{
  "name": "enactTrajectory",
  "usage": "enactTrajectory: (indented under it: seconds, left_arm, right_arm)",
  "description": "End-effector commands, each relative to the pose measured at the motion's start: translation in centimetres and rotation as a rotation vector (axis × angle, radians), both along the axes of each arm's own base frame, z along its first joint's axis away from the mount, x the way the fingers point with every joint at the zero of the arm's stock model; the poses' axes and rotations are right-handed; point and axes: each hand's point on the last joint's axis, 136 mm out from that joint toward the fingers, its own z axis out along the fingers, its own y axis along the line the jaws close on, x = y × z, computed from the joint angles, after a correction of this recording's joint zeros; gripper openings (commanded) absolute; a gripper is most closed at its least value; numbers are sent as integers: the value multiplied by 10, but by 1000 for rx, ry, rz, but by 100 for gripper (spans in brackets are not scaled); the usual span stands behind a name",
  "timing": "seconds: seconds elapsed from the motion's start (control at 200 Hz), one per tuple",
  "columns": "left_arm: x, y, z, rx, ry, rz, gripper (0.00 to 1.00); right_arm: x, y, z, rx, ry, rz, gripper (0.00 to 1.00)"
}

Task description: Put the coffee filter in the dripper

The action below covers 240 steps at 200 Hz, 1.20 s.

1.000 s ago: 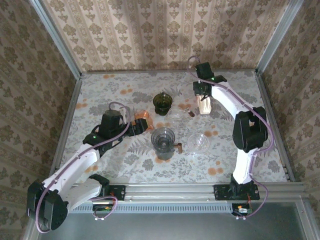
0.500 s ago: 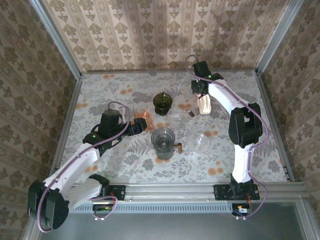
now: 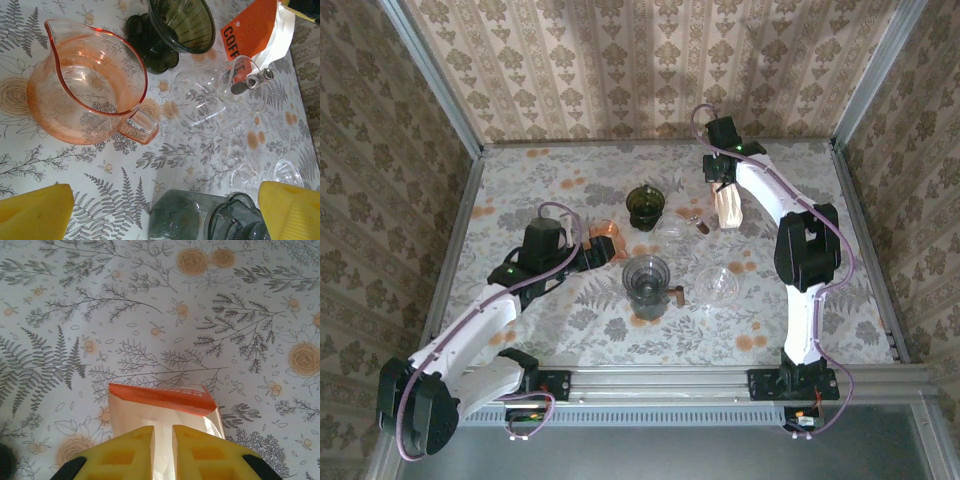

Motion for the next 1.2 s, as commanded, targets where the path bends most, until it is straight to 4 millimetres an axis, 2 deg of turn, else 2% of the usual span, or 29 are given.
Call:
enactTrajectory:
  seconds: [0.0, 0.385, 0.58, 0.635, 0.71, 0.94, 1.195]
  left_arm:
    - [8, -3, 14, -19, -43, -13, 96]
    - [9, -5, 12, -24, -35, -15, 97]
    - [9, -5, 11, -26, -31, -16, 97]
    - [9, -5, 10, -25, -27, -15, 97]
    - [9, -5, 10, -27, -27, -14, 97]
    - [8, -6, 11, -36, -28, -15, 97]
    - [7, -6, 19, -52, -47, -18, 98]
  right_arm:
    - [1, -11, -4, -59, 28, -15, 20]
    - [4, -13, -15, -83, 53, -6, 18]
    - [5, -13, -15, -93, 51, 4, 9]
    - [6, -13, -14, -95, 48, 10, 0]
    - [5, -14, -11, -100, 41, 8, 0]
    - [-1, -14, 27, -81, -47, 11, 0]
    - [-24, -13, 58, -46, -115, 6, 0]
